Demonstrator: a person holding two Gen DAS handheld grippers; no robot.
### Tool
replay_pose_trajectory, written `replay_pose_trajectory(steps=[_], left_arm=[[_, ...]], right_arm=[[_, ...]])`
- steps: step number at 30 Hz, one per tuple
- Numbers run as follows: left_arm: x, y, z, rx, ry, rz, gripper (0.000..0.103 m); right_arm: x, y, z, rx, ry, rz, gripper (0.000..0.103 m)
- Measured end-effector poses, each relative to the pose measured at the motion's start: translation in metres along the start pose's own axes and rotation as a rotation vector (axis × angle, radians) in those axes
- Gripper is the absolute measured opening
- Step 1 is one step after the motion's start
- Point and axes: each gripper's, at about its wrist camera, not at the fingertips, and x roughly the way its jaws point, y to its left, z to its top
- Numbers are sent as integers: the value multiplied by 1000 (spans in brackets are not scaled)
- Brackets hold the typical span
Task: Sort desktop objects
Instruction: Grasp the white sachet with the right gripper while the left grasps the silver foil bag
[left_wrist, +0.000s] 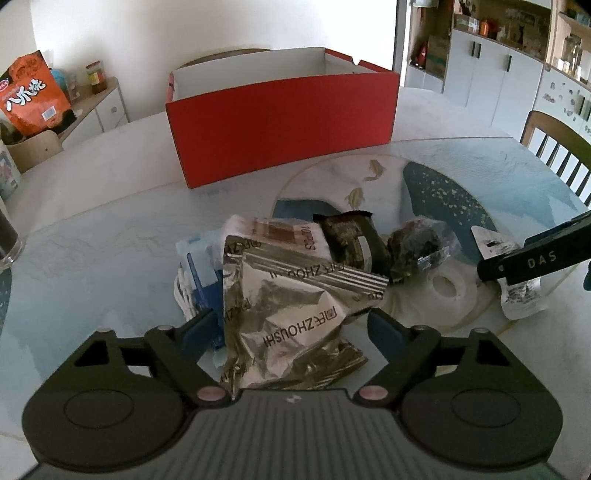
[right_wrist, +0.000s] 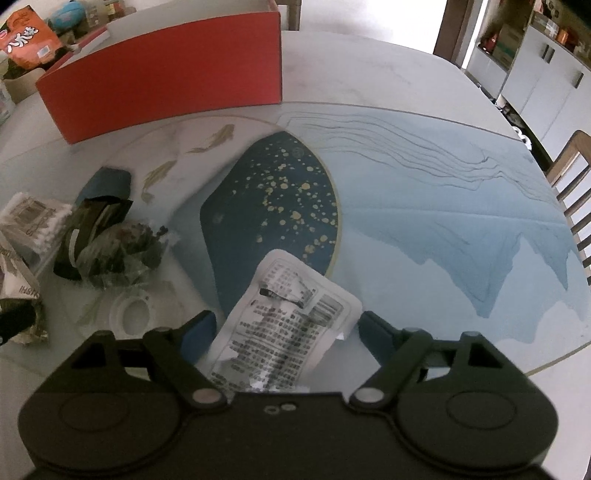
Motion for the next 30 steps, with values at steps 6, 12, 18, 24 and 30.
replay_pose_trajectory(steps=[6, 12, 18, 24, 30], left_arm=[[5, 1, -3, -12, 15, 9, 76], [2, -2, -2, -7, 10, 16, 69], [-1, -2, 1, -15, 7, 14, 56], [-3, -3, 1, -18, 10, 15, 51], [-9, -5, 1, -25, 6, 18, 50]], right_arm=[[-3, 0, 0, -9, -1, 5, 75], [-5, -2, -2, -12, -3, 10, 71], [-6, -3, -2, -14, 3, 14, 69], [-6, -5, -2, -17, 5, 23, 68], [-10, -7, -5, -17, 2, 35, 67]])
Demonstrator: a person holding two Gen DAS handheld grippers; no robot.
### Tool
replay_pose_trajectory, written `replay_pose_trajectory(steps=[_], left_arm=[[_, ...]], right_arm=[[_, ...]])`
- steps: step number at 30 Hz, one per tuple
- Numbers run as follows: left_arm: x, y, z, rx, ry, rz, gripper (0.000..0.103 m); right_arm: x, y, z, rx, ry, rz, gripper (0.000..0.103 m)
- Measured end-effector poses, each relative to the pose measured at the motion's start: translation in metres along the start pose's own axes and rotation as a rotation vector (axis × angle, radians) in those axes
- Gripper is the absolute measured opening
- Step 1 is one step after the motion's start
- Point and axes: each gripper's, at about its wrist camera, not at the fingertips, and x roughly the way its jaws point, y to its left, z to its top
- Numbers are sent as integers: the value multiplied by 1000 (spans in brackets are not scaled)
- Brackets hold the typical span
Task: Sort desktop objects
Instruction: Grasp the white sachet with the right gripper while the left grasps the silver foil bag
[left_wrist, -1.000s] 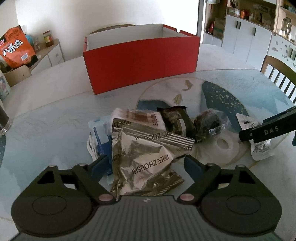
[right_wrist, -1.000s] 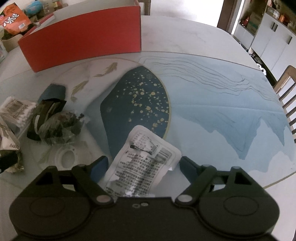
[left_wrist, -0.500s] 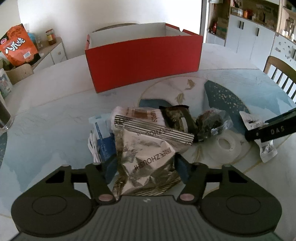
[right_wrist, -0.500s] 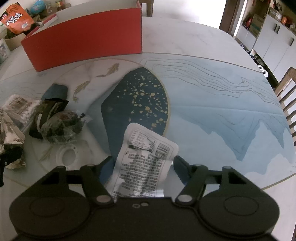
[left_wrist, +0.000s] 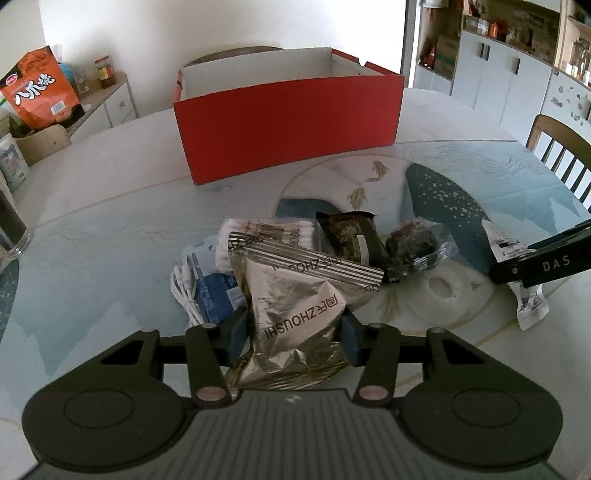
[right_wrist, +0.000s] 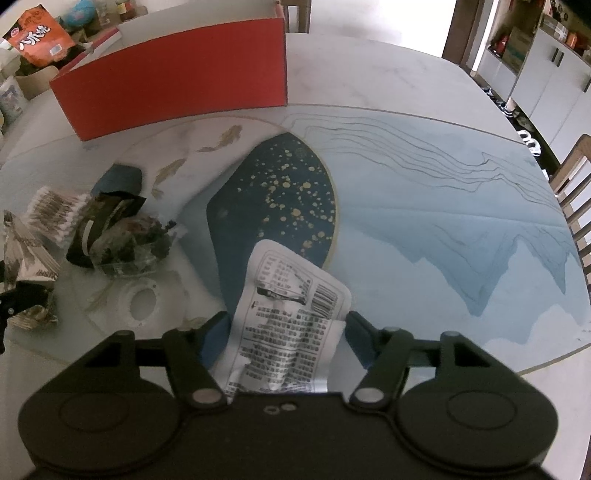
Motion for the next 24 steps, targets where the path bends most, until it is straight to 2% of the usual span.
replay_pose_trajectory(steps=[24], left_arm=[[-34, -8, 22, 10, -14, 4, 49]], right_arm=[[-41, 3, 0, -18, -62, 60, 67]])
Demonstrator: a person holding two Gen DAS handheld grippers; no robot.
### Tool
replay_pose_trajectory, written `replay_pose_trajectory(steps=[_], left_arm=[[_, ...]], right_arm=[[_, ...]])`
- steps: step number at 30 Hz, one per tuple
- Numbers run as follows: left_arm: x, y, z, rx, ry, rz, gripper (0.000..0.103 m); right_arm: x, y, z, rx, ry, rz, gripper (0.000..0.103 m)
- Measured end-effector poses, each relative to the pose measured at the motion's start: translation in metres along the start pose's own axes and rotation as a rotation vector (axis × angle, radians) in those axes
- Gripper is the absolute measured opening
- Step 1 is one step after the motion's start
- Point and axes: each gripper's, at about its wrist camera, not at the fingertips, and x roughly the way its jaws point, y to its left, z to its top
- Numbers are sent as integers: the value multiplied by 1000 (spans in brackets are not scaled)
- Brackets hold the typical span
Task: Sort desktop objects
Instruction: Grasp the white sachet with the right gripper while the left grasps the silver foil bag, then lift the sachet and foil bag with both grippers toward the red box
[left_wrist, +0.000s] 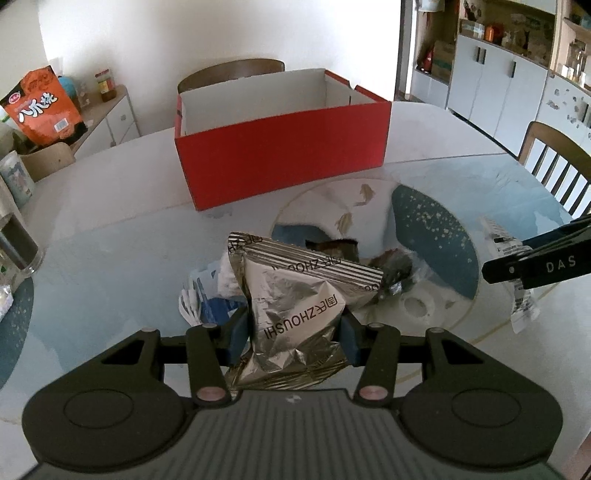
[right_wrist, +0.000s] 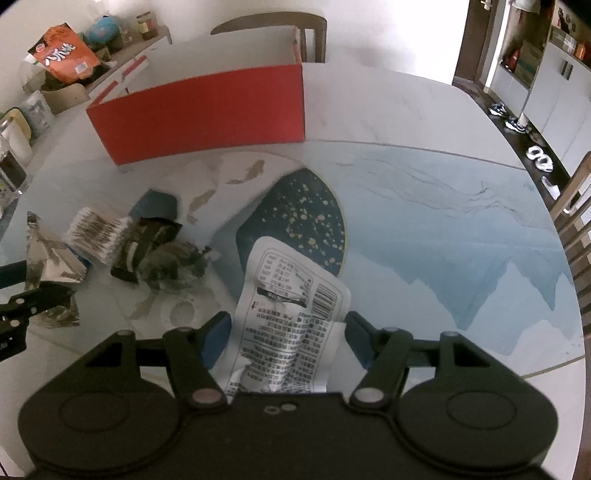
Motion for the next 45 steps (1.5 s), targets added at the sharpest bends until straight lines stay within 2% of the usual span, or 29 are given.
replay_pose_trajectory(steps=[12, 18, 33, 45], left_arm=[[-11, 2, 27, -2, -3, -7, 49], [-14, 12, 44, -39, 11, -24, 49], [-15, 19, 88, 17, -27, -19, 49], [-8, 39, 130, 40, -70, 2, 49]], right_arm=[[-24, 9, 21, -47, -30, 27, 67], [-37, 15, 39, -75, -58, 40, 67], [-46, 33, 80, -141, -89, 29, 67], [-51, 38, 121, -157, -136, 32, 67]])
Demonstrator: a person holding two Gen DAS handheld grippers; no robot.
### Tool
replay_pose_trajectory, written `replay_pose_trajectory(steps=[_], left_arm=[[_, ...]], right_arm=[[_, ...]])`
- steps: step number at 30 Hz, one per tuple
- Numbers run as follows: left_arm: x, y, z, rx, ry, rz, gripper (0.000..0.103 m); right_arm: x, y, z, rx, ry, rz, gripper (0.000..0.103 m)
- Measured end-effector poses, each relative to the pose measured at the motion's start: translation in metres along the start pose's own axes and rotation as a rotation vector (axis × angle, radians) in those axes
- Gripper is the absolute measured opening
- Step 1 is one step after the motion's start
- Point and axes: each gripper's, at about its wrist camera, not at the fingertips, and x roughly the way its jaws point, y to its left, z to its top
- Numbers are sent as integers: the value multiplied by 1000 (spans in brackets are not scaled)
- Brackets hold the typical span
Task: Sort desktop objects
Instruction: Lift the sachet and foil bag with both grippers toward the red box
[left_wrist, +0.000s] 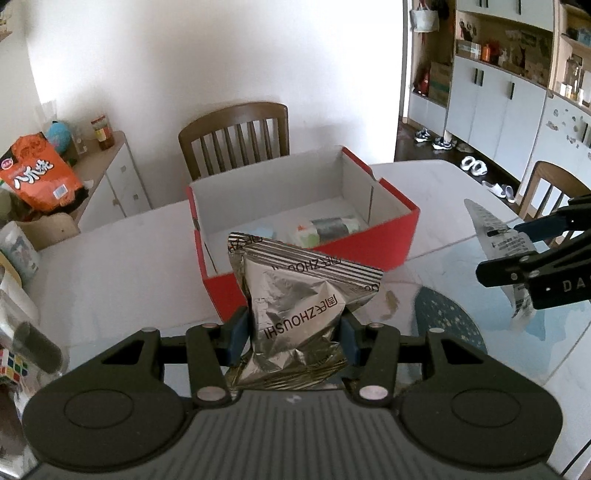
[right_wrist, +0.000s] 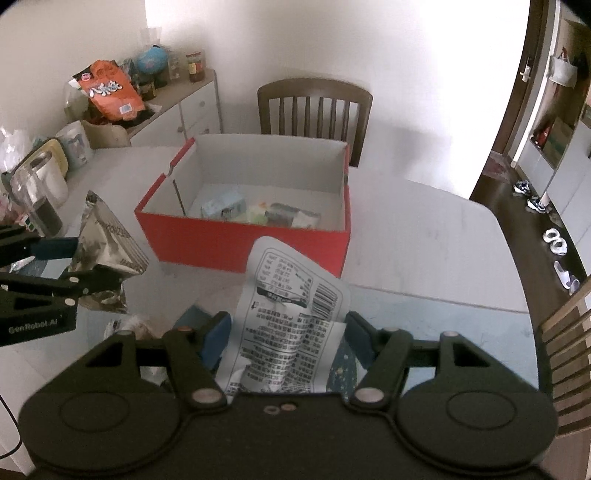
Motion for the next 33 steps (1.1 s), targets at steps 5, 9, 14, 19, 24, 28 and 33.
replay_pose_trajectory(steps=[5, 9, 14, 19, 24, 28, 33], left_arm=[[8, 9, 13, 7, -7, -1, 49], [17, 17, 23, 13, -9, -6, 49], [29, 27, 37, 12, -8, -7, 49], [42, 34, 45, 18, -3, -15, 49], [56, 41, 55, 36, -1, -22, 49], [70, 46, 63, 42, 5, -24, 49], [87, 52, 74, 46, 9, -33, 49]], right_arm=[[3, 0, 15, 2, -15, -4, 67], [6, 1, 28, -2, -26, -10, 67], [14, 0, 44, 9, -32, -9, 67], [23, 0, 59, 15, -37, -11, 67], [35, 1, 70, 13, -33, -14, 67], [47, 3, 80, -4, -26, -10, 67], [61, 5, 94, -12, -32, -6, 67]])
